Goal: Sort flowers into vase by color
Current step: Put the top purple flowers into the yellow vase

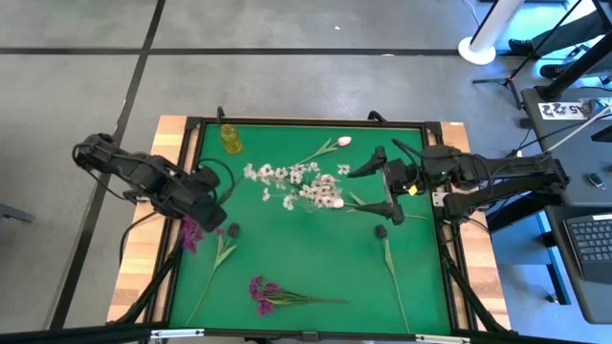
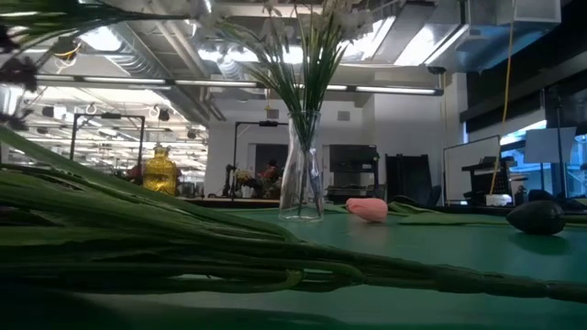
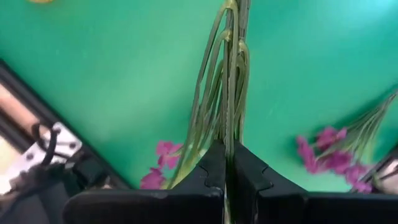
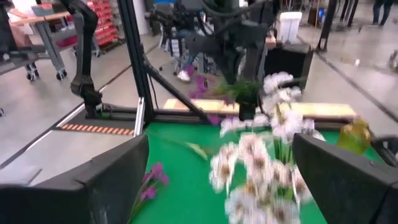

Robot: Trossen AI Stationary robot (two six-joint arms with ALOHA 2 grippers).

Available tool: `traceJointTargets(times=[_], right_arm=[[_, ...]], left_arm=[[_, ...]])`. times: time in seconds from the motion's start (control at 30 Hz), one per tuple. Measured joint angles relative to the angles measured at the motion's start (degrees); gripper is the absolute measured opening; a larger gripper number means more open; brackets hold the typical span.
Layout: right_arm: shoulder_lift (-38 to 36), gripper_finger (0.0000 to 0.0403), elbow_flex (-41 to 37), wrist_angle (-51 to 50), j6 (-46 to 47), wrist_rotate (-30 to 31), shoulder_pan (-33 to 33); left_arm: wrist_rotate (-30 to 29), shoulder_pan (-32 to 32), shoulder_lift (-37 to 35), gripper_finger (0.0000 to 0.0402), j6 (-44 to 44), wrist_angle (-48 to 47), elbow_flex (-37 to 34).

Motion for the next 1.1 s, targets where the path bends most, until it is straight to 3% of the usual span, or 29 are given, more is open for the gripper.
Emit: traceJointTargets(times=[0.23,0.53,0.67,0.93,1.1], right_arm=[[4.6,0.0392,0.0,8.5,-4.2,0.0,0.0],[10.7,0.0392,0.0,21.3,-14.3,1.6,0.0],[13.6,0.0392,0.0,26.7,-26.9,6.0,0.1],[21.3,0.0392,0.2,37.4,-55.4,17.6,1.7],[28.2,0.0392,6.4,38.8,-68.9,25.2,5.5]], left_arm=[[-7.6,0.2,-4.0,0.0000,0.5,5.7,0.7],[-21.5,1.1,-5.5,0.0000,3.5,7.2,8.1],[-20.8,3.5,-5.2,0.0000,4.7,7.7,9.2],[-10.0,6.9,-3.9,0.0000,9.1,13.2,9.3],[-4.9,7.8,-2.2,0.0000,12.7,19.3,9.3]])
